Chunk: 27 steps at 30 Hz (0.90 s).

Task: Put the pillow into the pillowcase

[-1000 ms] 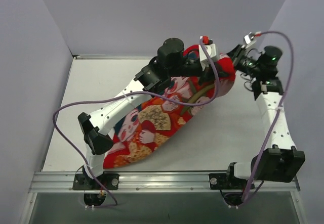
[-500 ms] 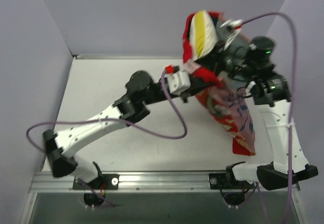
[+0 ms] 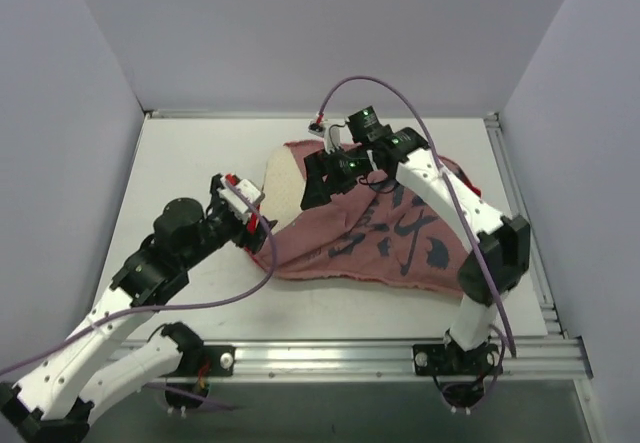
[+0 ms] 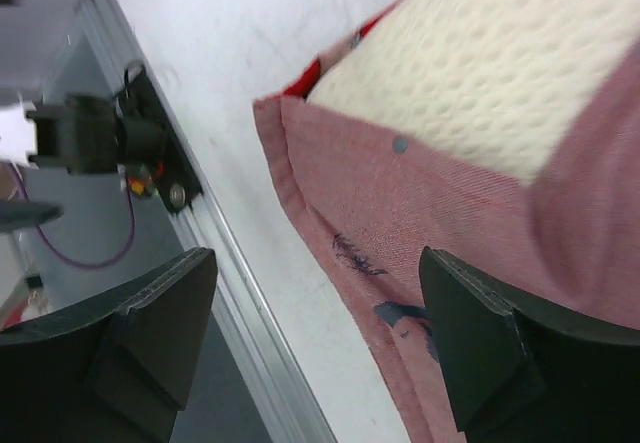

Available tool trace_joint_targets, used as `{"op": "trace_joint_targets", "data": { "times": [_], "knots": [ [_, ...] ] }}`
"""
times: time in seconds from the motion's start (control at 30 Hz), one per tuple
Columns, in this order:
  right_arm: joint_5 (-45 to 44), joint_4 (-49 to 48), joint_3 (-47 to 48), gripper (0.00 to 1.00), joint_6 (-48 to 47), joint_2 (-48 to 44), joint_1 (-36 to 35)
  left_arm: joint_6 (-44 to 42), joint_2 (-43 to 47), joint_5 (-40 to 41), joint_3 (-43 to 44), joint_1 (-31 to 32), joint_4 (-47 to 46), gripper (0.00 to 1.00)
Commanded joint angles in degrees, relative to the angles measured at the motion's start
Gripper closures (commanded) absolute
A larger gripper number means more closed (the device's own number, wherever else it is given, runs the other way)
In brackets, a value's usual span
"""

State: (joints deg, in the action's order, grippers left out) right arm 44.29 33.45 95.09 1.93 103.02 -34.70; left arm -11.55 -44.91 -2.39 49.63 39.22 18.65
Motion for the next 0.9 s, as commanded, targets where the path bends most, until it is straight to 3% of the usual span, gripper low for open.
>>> {"op": "trace_joint_targets", "data": {
  "times": [0.0, 0.13, 0.17, 0.27, 0.43, 0.63, 0.7, 0.73, 0.83, 0.87],
  "knots": [
    [-2.69, -0.05, 7.39, 0.16, 3.42, -11.17, 4.46, 6.35, -4.11, 4.24, 4.68, -4.32, 6.65, 0.1],
    [-13.32, 2.83, 5.2, 0.23, 2.37, -9.95, 4.9, 17.49, -15.27, -5.67, 9.43, -13.89, 7.54, 0.12],
    [-14.92, 3.46, 5.02, 0.24, 2.02, -8.99, 4.9, 18.83, -18.0, -12.31, 10.92, -15.82, 7.62, 0.13],
    [-19.41, 4.52, 5.19, 0.28, 1.93, -3.98, 4.55, 21.39, -28.37, -19.82, 16.72, -21.28, 7.89, 0.14],
    [-22.84, 4.69, 9.93, 0.27, 1.32, 5.07, 4.11, 20.17, -40.77, -23.89, 21.39, -24.37, 5.17, 0.16],
    [-23.29, 4.78, 13.28, 0.24, 0.09, 12.9, 3.23, 24.98, -48.26, -27.48, 17.01, -26.3, -1.94, 0.14],
    [-23.11, 4.69, 12.67, 0.33, -0.26, 14.65, 3.06, 26.49, -49.13, -29.15, 13.85, -26.13, -7.02, 0.14],
    [-23.11, 4.69, 12.67, 0.53, -0.35, 15.1, 3.06, 27.1, -49.66, -30.2, 13.48, -25.95, -8.01, 0.14],
    [-20.05, 4.69, 14.42, 0.86, 0.0, 15.89, 3.32, 28.15, -51.94, -32.58, 11.29, -25.51, -13.1, 0.3],
    [-18.56, 4.69, 15.47, 0.91, 0.78, 16.07, 3.41, 28.95, -52.65, -33.72, 11.02, -25.34, -15.29, 0.38]
  ]
}}
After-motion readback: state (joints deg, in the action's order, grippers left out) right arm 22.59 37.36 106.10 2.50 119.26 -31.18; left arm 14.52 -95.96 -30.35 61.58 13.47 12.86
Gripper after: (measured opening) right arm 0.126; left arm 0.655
